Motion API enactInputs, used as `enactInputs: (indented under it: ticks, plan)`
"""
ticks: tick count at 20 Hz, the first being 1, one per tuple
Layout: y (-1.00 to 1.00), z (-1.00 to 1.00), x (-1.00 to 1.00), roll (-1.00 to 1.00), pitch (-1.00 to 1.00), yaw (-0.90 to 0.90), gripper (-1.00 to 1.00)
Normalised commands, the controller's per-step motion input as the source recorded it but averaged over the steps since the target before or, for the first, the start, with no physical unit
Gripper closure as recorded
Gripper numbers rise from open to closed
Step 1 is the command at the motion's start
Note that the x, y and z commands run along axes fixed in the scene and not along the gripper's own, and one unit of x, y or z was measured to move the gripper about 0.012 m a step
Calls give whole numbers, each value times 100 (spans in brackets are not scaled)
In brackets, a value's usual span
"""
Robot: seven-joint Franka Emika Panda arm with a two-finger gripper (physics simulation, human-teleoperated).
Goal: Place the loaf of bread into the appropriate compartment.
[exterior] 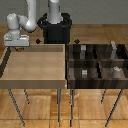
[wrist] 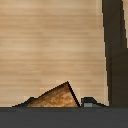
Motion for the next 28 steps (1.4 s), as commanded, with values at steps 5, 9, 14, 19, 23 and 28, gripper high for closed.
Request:
enactInputs:
  ticks: [5, 9, 14, 19, 23, 28]
  plan:
    - [27, 40, 0, 0, 0, 0, 100]
    - [100, 0, 0, 0, 0, 0, 100]
    - [100, 0, 0, 0, 0, 0, 100]
    - [100, 0, 0, 0, 0, 0, 100]
    - [100, 0, 0, 0, 0, 0, 100]
    - [100, 0, 0, 0, 0, 0, 100]
